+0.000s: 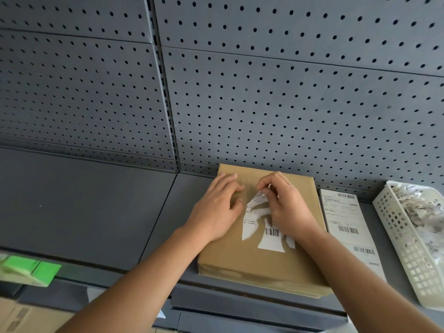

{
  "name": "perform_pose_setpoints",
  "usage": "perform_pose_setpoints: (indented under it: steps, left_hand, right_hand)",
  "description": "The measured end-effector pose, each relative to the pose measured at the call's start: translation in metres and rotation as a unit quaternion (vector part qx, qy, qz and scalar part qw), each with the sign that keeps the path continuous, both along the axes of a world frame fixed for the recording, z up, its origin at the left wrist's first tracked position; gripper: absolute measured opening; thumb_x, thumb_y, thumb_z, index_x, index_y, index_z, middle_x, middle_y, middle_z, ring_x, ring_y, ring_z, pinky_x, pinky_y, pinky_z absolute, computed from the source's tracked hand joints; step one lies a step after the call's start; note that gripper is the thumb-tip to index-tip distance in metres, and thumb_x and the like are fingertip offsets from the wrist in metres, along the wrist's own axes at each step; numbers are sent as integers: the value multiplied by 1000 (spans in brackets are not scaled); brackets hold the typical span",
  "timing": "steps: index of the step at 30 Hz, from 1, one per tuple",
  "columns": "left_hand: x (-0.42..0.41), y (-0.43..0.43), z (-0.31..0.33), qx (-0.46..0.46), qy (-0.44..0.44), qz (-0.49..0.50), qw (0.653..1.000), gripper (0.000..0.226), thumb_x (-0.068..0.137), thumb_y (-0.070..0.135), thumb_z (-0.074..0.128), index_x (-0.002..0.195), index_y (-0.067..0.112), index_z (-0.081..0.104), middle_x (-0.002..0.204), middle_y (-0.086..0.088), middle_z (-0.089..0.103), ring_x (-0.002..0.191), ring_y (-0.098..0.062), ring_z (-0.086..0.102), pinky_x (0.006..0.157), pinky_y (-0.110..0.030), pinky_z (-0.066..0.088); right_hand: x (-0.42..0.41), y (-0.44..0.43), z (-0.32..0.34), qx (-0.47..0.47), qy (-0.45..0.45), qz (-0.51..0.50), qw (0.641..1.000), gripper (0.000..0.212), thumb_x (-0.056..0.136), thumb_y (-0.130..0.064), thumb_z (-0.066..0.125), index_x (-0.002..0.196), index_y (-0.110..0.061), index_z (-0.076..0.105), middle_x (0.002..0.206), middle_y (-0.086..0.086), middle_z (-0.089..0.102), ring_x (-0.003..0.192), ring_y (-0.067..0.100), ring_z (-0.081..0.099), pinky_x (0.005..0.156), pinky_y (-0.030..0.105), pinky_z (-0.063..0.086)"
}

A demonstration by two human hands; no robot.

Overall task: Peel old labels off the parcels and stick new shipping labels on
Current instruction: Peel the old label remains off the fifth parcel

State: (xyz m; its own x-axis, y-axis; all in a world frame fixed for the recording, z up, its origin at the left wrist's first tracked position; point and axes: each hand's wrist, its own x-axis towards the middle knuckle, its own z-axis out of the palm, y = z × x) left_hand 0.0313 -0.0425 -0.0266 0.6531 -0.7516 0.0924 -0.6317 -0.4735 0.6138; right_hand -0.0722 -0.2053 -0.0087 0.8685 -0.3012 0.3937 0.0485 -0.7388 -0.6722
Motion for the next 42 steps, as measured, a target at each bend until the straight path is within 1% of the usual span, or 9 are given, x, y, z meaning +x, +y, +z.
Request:
perform_pose_setpoints:
  steps: [7, 11, 15, 20, 23, 26, 34, 37, 42]
  left_hand:
    - [-1, 1, 3, 20, 9, 2, 1000, 34, 105, 37, 41, 139, 32, 47, 163, 24, 16, 150, 6, -6, 118, -38, 26]
    - [-2, 0, 5, 33, 10, -1, 999, 36, 106, 39, 39, 140, 33, 46, 163, 25, 15, 150, 7, -8, 117, -37, 26]
    - [0, 1, 2, 26, 7, -2, 1000, 35, 106, 39, 39, 139, 33, 48, 163, 25, 17, 150, 8, -6, 117, -37, 26]
    - [-1, 0, 2, 28, 6, 2, 1000, 36, 105, 39, 39, 140, 35, 47, 162, 26, 17, 150, 8, -6, 117, -39, 27]
    - [-1, 0, 3, 27, 11, 4, 1000, 35, 105, 39, 40, 139, 35, 48, 162, 27, 17, 149, 9, -5, 116, -40, 29]
    - [-1, 1, 2, 30, 7, 2, 1000, 36, 104, 39, 39, 139, 35, 47, 162, 27, 17, 150, 8, -5, 117, -43, 28]
    - [0, 1, 1, 23, 10, -1, 1000, 37, 105, 40, 40, 141, 35, 47, 162, 26, 17, 150, 7, -4, 119, -43, 26]
    - [1, 1, 0, 19, 7, -1, 1000, 37, 105, 40, 40, 141, 36, 47, 162, 27, 18, 150, 7, -3, 119, -42, 26]
    - [5, 3, -3, 21, -1, -4, 1000, 37, 104, 42, 39, 140, 37, 47, 161, 27, 18, 150, 7, -3, 121, -43, 24]
  right_hand:
    - [-20, 0, 1, 40, -57, -27, 997, 32, 95, 13, 48, 95, -16, 60, 98, -3, 58, 94, 7, 56, 81, 11, 41]
    - [-27, -3, 17, 71, -130, -75, 986, 43, 97, 11, 42, 93, -29, 56, 97, 1, 57, 87, 16, 59, 80, 20, 47]
    - [-35, -11, 41, 177, -107, -106, 973, 32, 104, -3, 44, 97, -30, 61, 103, 10, 63, 90, 16, 66, 82, 16, 47]
    - [-49, -8, 51, 341, -51, -64, 937, 23, 102, -9, 50, 105, -16, 71, 90, 1, 68, 91, 19, 66, 99, 35, 49]
    - [-56, -3, 57, 314, -36, -67, 946, 12, 94, -16, 66, 106, -16, 70, 82, -4, 62, 80, 19, 62, 80, 18, 48]
    - [-59, -5, 58, 304, -32, -84, 948, 13, 87, -14, 75, 98, -13, 69, 74, -8, 58, 69, 8, 53, 70, 17, 46]
    - [-72, -14, 57, 310, -70, -95, 943, 15, 92, -3, 66, 99, -15, 69, 77, -6, 55, 75, 9, 53, 76, 23, 45]
    - [-79, -18, 53, 317, -72, -113, 939, 15, 94, -4, 64, 94, -19, 67, 78, -1, 60, 74, 23, 58, 77, 28, 47]
    - [-90, -24, 51, 302, -65, -149, 939, 16, 96, -6, 62, 96, -20, 70, 99, 13, 70, 88, 25, 70, 82, 28, 53]
